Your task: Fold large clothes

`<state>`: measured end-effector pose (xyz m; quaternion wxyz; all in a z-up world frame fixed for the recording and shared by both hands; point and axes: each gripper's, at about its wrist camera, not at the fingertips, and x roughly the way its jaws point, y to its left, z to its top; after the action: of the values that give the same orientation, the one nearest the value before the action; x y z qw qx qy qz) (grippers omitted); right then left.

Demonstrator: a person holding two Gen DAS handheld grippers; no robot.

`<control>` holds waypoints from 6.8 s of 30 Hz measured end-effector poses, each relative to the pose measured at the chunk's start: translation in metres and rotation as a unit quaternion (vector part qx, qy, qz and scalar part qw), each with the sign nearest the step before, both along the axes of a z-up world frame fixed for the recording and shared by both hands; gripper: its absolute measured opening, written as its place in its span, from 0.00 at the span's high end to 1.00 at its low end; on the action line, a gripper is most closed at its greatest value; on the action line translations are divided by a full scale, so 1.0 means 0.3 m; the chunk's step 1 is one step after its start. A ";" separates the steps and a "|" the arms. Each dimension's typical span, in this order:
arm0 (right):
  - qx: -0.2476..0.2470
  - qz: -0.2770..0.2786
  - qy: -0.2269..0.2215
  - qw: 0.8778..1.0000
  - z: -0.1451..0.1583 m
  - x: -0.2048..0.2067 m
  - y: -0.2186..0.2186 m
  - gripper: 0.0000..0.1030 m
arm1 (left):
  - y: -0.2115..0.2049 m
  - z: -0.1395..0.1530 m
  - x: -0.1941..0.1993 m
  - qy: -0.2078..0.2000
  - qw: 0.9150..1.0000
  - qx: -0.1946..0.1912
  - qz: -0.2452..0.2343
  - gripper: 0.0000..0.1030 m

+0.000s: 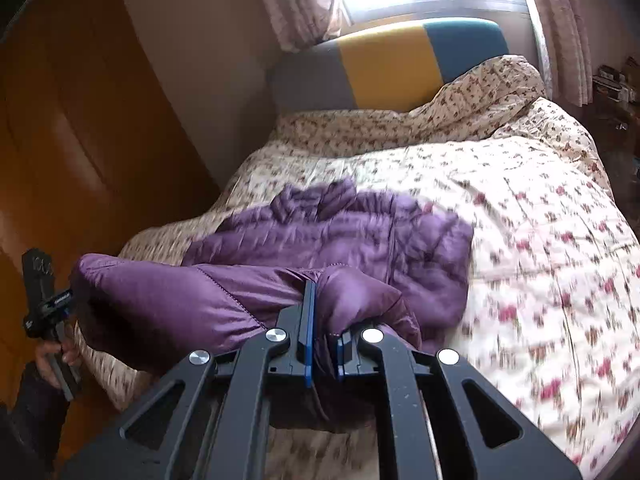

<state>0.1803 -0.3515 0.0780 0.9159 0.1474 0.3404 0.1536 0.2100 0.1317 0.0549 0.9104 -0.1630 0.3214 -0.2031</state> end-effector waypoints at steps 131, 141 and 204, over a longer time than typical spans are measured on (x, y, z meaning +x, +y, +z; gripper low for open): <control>-0.149 -0.163 0.111 0.969 -0.441 0.228 0.060 0.93 | -0.162 -0.383 0.237 0.149 0.971 0.148 0.110 0.92; -0.139 -0.163 0.116 0.970 -0.472 0.240 0.041 0.91 | -0.155 -0.403 0.234 0.134 0.974 0.130 0.127 0.91; -0.126 -0.052 0.058 0.989 -0.430 0.023 0.582 0.51 | -0.270 -0.358 0.048 0.094 0.985 0.119 0.082 0.35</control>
<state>0.1871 -0.1769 -0.0510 0.9124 0.0573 0.4018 0.0529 0.2245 0.0507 -0.0525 0.9026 -0.0977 0.4132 -0.0714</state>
